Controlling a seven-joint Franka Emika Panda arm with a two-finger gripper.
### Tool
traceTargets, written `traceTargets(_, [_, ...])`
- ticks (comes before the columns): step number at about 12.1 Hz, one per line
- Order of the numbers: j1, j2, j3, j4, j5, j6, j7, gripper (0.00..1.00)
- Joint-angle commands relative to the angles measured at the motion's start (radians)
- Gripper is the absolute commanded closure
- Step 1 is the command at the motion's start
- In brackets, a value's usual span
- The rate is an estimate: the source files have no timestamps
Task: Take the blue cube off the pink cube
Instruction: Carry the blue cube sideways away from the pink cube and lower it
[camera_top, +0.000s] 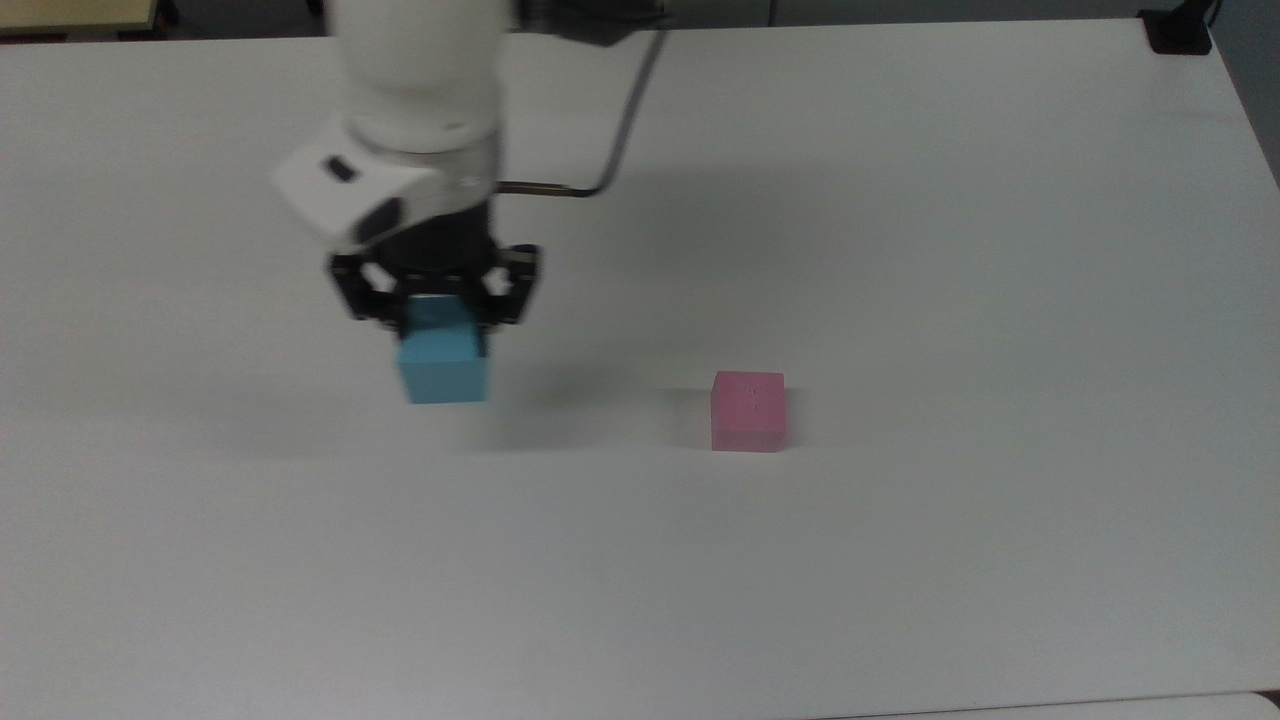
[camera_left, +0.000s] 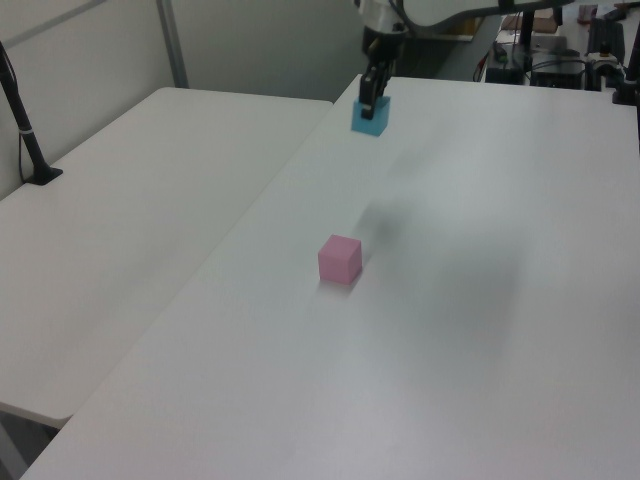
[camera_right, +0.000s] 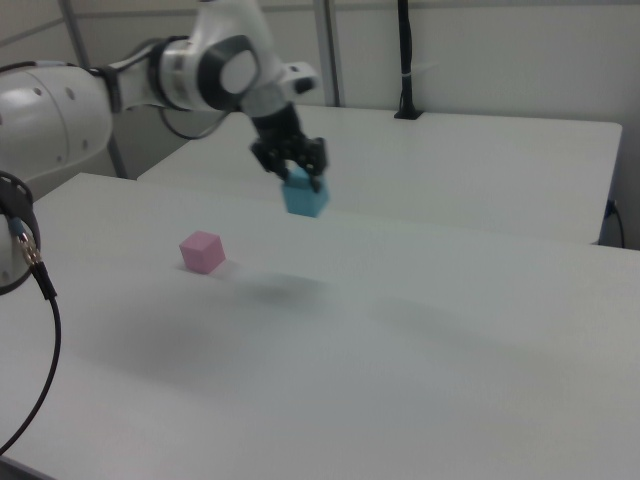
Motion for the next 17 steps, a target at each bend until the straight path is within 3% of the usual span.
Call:
traceTargets(1, [-0.1, 0.006, -0.015, -0.041, -0.005, -0.002, -0.16, 0.76])
traceTargets(5, [-0.197, 0.121, -0.01, -0.069, -0.014, 0.174, -0.177, 0.76])
traceTargets(10, [-0.225, 0.216, -0.026, -0.068, -0.014, 0.256, -0.188, 0.75])
traceTargets(12, [-0.228, 0.251, -0.026, -0.064, -0.016, 0.288, -0.187, 0.69])
traceTargets(13, [-0.228, 0.256, -0.026, -0.067, -0.016, 0.3, -0.184, 0.62])
traceTargets(14, [-0.228, 0.256, -0.026, -0.069, -0.016, 0.302, -0.182, 0.23])
traceTargets(15, [-0.227, 0.251, -0.026, -0.071, -0.016, 0.3, -0.18, 0.0])
traceTargets(17, [-0.216, 0.169, -0.026, -0.096, -0.01, 0.287, -0.176, 0.0])
